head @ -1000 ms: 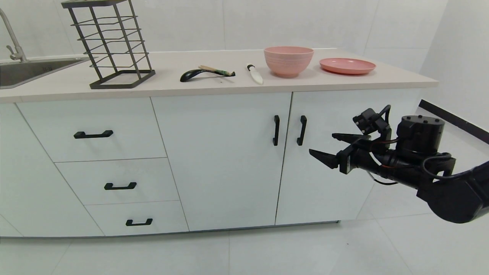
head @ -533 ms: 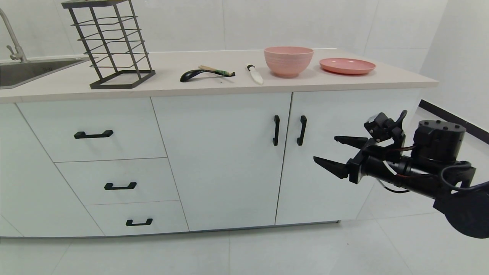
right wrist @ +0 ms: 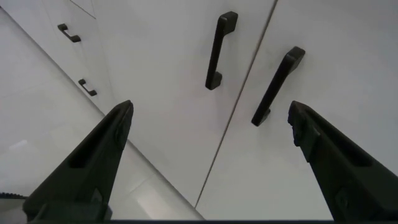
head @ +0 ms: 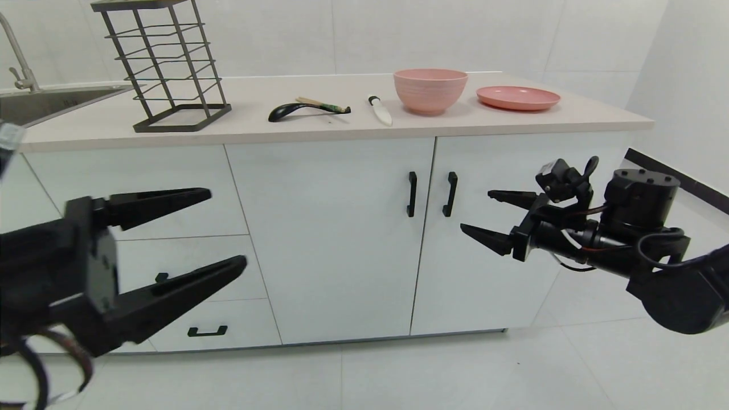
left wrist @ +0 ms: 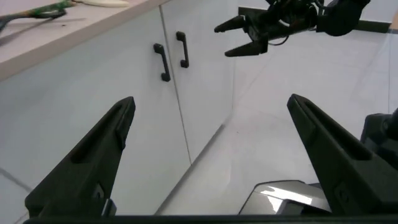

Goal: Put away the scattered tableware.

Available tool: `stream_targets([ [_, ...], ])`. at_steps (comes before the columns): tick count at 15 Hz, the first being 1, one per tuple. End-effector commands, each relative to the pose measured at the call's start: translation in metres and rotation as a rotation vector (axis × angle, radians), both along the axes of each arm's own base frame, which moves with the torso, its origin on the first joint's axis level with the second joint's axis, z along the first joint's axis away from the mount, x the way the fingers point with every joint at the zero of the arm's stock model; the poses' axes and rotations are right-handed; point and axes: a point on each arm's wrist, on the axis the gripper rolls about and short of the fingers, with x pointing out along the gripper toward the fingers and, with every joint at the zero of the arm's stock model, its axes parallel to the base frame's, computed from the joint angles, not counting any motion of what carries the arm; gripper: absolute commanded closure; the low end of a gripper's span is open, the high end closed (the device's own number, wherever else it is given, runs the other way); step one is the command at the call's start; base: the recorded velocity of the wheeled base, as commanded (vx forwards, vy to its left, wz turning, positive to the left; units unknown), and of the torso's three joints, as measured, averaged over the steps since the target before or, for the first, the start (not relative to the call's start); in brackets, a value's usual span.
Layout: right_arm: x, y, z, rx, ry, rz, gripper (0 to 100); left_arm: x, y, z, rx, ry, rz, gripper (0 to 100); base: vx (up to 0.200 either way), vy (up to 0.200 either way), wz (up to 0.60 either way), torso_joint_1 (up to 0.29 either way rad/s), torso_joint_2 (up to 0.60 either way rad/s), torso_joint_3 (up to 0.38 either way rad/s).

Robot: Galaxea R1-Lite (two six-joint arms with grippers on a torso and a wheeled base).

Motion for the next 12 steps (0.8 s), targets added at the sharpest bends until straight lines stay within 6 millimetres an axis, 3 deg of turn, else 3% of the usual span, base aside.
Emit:
stream_targets([
  [1, 0.013, 0.004, -0.016, -0.011, 0.027, 0.014, 0, 0.058, -0.042, -0.034, 0.048, 0.092, -0.078, 0, 0.0, 0.0, 0.0, 0.0, 0.0, 0.0],
  [3, 0.025, 0.006, -0.02, -0.01, 0.021, 0.012, 0, 0.071, -0.051, -0.044, 0.06, 0.116, -0.086, 0, 0.0, 0.0, 0.0, 0.0, 0.0, 0.0],
  [6, 0.057, 0.007, -0.029, 0.002, -0.004, 0.029, 0, 0.085, -0.086, -0.064, 0.08, 0.167, -0.246, 0, 0.0, 0.0, 0.0, 0.0, 0.0, 0.0],
  [9, 0.067, 0.007, -0.047, -0.005, 0.028, 0.021, 0, 0.125, -0.115, -0.085, 0.036, 0.082, -0.311, 0, 0.0, 0.0, 0.0, 0.0, 0.0, 0.0],
  [12, 0.071, 0.005, -0.048, -0.002, 0.018, 0.018, 0, 0.131, -0.138, -0.088, 0.009, 0.022, -0.362, 0, 0.0, 0.0, 0.0, 0.0, 0.0, 0.0],
])
